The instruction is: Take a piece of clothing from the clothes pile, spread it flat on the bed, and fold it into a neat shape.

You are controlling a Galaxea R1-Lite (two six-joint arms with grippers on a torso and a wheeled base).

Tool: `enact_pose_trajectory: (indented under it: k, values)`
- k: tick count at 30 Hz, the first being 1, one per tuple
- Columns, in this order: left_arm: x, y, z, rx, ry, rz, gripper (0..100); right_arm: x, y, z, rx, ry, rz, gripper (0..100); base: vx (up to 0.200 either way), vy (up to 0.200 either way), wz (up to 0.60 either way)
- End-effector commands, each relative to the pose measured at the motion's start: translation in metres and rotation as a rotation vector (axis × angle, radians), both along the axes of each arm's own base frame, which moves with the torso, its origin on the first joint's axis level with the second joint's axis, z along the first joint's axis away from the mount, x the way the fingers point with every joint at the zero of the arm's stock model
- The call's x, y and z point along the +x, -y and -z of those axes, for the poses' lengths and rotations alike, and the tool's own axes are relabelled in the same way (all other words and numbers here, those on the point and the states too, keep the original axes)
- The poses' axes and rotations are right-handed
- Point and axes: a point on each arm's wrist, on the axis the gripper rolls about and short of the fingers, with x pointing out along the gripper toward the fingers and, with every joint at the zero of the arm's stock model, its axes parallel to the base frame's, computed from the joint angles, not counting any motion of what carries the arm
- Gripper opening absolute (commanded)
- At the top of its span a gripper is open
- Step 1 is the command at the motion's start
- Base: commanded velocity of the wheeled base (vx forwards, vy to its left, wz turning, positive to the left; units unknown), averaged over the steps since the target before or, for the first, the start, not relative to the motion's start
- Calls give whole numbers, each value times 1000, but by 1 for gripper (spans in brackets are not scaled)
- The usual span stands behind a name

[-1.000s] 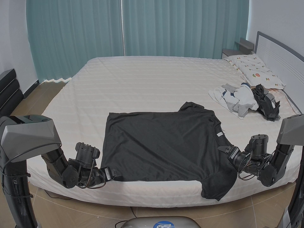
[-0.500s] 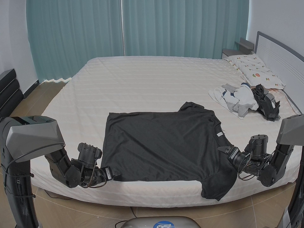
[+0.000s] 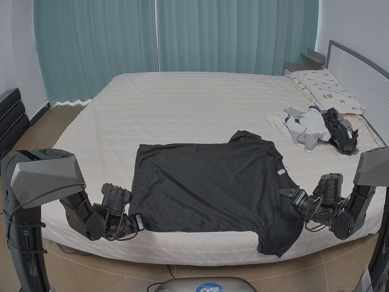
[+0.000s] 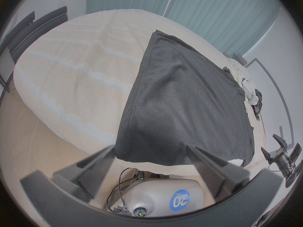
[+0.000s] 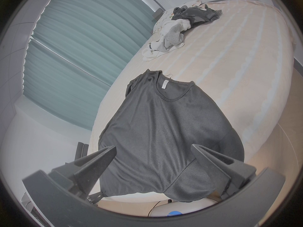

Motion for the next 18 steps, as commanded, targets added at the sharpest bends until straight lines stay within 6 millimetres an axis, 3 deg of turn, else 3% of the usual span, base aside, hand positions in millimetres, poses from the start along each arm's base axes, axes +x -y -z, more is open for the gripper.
enact_pose_trajectory:
  k: [1, 7, 18]
  values:
    - [-2, -1, -2, -16, -4, -19, 0, -6, 6, 1, -16, -17, 9, 100, 0, 0, 0]
    - [4, -5, -19, -105, 34, -116, 0, -16, 29, 9, -111, -51, -35, 100, 0, 0, 0]
    - [10, -11, -30, -250, 97, -205, 0, -23, 54, 27, -181, -126, -124, 100, 0, 0, 0]
